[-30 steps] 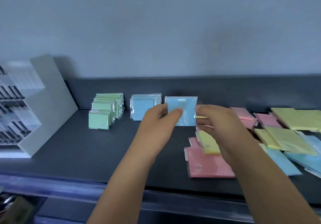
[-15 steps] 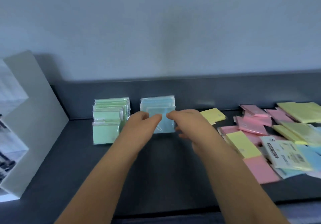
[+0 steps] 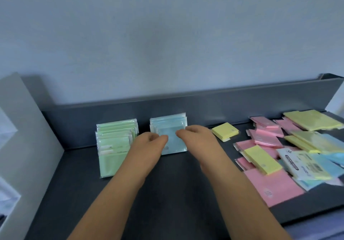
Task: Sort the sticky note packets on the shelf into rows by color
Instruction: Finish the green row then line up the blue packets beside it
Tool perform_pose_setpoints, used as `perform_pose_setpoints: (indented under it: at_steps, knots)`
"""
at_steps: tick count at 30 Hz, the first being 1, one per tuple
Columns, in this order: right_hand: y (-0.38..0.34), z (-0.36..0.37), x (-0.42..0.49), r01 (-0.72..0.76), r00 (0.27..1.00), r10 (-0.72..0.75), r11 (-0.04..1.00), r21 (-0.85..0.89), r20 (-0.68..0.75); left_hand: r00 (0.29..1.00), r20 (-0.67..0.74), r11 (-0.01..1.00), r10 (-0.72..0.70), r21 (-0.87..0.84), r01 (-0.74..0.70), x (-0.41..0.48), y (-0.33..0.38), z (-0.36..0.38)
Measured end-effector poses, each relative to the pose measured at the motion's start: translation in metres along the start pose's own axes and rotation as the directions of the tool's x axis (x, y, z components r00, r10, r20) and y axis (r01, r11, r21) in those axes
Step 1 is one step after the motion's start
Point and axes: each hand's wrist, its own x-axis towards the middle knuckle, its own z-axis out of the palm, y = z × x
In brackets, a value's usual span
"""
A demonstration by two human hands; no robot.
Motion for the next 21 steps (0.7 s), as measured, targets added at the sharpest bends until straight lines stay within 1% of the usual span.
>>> perform_pose_setpoints:
  at_steps: [3, 5, 7, 9, 10, 11, 13, 14, 15, 17, 18, 19, 21]
  knots:
    - [0.001, -0.002, 0.0, 0.015, 0.999, -0.015, 1.0, -0.004, -0.033, 0.992, -0.027, 0.983, 0.122, 0.143, -0.117, -0.001, 0.002, -0.001]
    - [0.0, -0.005, -0.001, 0.05, 0.996, -0.052, 0.998, -0.038, -0.07, 0.968, 0.005, 0.939, 0.252, 0.243, -0.245, -0.004, 0.003, -0.001]
    - [-0.002, -0.008, -0.006, 0.11, 0.99, -0.113, 0.993, -0.042, -0.08, 0.914, 0.06, 0.836, 0.402, 0.384, -0.392, -0.005, 0.002, -0.001]
    - [-0.001, -0.011, -0.011, 0.177, 0.979, -0.184, 0.981, -0.08, -0.085, 0.852, 0.103, 0.708, 0.513, 0.511, -0.488, -0.008, 0.002, -0.001]
    - [0.001, -0.012, -0.014, 0.209, 0.971, -0.223, 0.966, -0.15, -0.088, 0.829, 0.119, 0.649, 0.546, 0.565, -0.509, -0.009, 0.002, -0.001]
    - [0.005, -0.014, -0.015, 0.24, 0.957, -0.274, 0.934, -0.264, -0.1, 0.807, 0.129, 0.588, 0.577, 0.62, -0.52, -0.012, 0.003, -0.001]
    - [0.015, -0.021, -0.017, 0.276, 0.916, -0.384, 0.814, -0.511, -0.116, 0.777, 0.14, 0.471, 0.613, 0.725, -0.503, -0.015, 0.004, 0.001]
    - [0.02, -0.027, -0.018, 0.28, 0.902, -0.415, 0.77, -0.573, -0.118, 0.774, 0.142, 0.43, 0.616, 0.763, -0.483, -0.017, 0.005, 0.002]
    - [0.025, -0.034, -0.019, 0.275, 0.901, -0.419, 0.752, -0.599, -0.112, 0.777, 0.139, 0.406, 0.614, 0.788, -0.462, -0.018, 0.005, 0.006]
    - [0.033, -0.054, -0.02, 0.245, 0.914, -0.391, 0.741, -0.626, -0.104, 0.788, 0.127, 0.394, 0.602, 0.811, -0.432, -0.022, 0.01, 0.017]
    - [0.035, -0.065, -0.022, 0.234, 0.917, -0.384, 0.734, -0.638, -0.105, 0.799, 0.115, 0.404, 0.59, 0.815, -0.415, -0.025, 0.014, 0.024]
    - [0.037, -0.075, -0.023, 0.23, 0.918, -0.381, 0.734, -0.639, -0.108, 0.824, 0.096, 0.435, 0.558, 0.812, -0.389, -0.028, 0.018, 0.032]
    - [0.04, -0.096, -0.026, 0.238, 0.923, -0.371, 0.761, -0.603, -0.104, 0.874, 0.046, 0.539, 0.484, 0.771, -0.339, -0.035, 0.028, 0.052]
